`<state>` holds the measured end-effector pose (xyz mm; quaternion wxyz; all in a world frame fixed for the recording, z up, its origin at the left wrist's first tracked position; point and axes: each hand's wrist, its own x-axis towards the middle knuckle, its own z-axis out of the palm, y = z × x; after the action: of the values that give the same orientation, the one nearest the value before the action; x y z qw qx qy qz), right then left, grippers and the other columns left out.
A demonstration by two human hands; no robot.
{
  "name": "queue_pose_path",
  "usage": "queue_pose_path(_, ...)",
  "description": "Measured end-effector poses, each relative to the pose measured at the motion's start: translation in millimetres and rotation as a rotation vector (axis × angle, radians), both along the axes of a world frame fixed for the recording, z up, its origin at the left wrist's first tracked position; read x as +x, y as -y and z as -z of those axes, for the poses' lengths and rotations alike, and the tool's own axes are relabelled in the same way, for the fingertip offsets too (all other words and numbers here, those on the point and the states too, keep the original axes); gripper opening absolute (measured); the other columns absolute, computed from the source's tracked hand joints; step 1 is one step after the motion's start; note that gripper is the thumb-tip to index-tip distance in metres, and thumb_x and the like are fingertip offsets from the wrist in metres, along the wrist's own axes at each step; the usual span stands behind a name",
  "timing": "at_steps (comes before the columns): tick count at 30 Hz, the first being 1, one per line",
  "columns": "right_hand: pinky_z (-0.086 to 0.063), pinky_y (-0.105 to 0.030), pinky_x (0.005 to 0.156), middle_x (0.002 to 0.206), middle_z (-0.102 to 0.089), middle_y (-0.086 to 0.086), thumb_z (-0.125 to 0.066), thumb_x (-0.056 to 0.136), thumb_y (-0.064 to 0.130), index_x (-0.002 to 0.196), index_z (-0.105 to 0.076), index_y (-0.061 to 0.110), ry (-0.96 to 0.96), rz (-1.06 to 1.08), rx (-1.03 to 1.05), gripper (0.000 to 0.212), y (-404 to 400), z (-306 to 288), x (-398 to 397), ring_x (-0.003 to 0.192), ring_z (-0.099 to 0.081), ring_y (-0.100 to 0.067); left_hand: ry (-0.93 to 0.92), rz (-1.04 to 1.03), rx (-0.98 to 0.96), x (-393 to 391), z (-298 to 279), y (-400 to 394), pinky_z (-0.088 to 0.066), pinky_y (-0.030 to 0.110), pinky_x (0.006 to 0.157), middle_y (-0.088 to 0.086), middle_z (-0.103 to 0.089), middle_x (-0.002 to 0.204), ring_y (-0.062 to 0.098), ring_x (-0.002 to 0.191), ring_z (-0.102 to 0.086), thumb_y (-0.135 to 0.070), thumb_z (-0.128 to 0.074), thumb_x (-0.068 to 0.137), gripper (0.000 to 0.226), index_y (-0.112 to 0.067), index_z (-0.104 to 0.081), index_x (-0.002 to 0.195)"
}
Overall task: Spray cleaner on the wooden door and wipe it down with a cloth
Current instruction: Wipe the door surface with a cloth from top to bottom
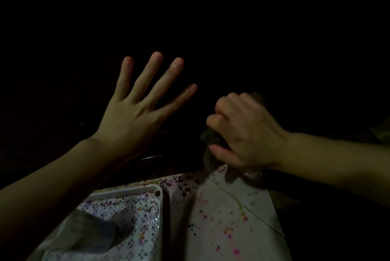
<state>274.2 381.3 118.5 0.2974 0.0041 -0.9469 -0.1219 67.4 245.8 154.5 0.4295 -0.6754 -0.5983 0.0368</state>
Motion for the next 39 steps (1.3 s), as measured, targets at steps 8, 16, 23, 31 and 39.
queue_pose_path(8, -0.045, -0.032, 0.067, 0.101, -0.037, -0.014, -0.044, 0.100, 0.005, 0.100, -0.041, 0.011, -0.241, -0.218, 0.167, 0.007, -22, -43, 2, 0.086, -0.055, -0.033, -0.005, 0.003, -0.001, 0, 1, 0, 0.011, 0.057, 0.114, 0.014, -0.006, 0.159, 0.034, 0.146, 0.009, -0.047, -0.078, 0.068, 0.107, -0.027, -0.017, 0.153)
queue_pose_path(16, -0.056, -0.039, 0.066, 0.085, -0.068, -0.015, -0.056, 0.094, 0.000, 0.092, -0.070, 0.001, -0.130, -0.178, 0.377, 0.014, -43, -17, 8, 0.083, -0.068, -0.031, -0.007, 0.005, 0.003, 1, 2, -1, 0.010, 0.058, 0.114, 0.015, -0.005, 0.159, 0.035, 0.146, 0.009, -0.047, -0.076, 0.071, 0.104, -0.026, -0.015, 0.154)
queue_pose_path(23, -0.057, -0.037, 0.079, 0.091, -0.070, -0.011, -0.055, 0.095, 0.004, 0.094, -0.072, 0.003, 0.058, -0.169, 0.272, 0.016, -44, 39, 20, 0.091, -0.067, -0.026, 0.030, -0.016, -0.025, 1, 2, -1, 0.013, 0.058, 0.113, 0.015, -0.002, 0.159, 0.033, 0.144, 0.015, -0.048, -0.081, 0.063, 0.116, -0.028, -0.012, 0.154)
queue_pose_path(31, -0.055, -0.030, 0.056, 0.092, -0.064, -0.009, -0.069, 0.078, 0.004, 0.089, -0.065, 0.009, 0.317, -0.034, -0.069, 0.013, -21, 77, 23, 0.089, -0.063, -0.025, 0.051, -0.040, -0.036, 3, 5, -3, 0.013, 0.058, 0.113, 0.014, 0.001, 0.159, 0.031, 0.143, 0.021, -0.045, -0.082, 0.061, 0.118, -0.028, -0.010, 0.154)
queue_pose_path(39, -0.033, -0.022, 0.046, 0.086, -0.054, -0.002, -0.067, 0.072, 0.015, 0.094, -0.042, 0.019, 0.365, -0.002, -0.280, 0.033, 23, 72, 23, 0.066, -0.052, -0.015, 0.042, -0.034, -0.030, 4, 4, -3, 0.011, 0.060, 0.113, 0.015, 0.001, 0.159, 0.032, 0.144, 0.019, -0.045, -0.080, 0.063, 0.116, -0.027, -0.011, 0.154)
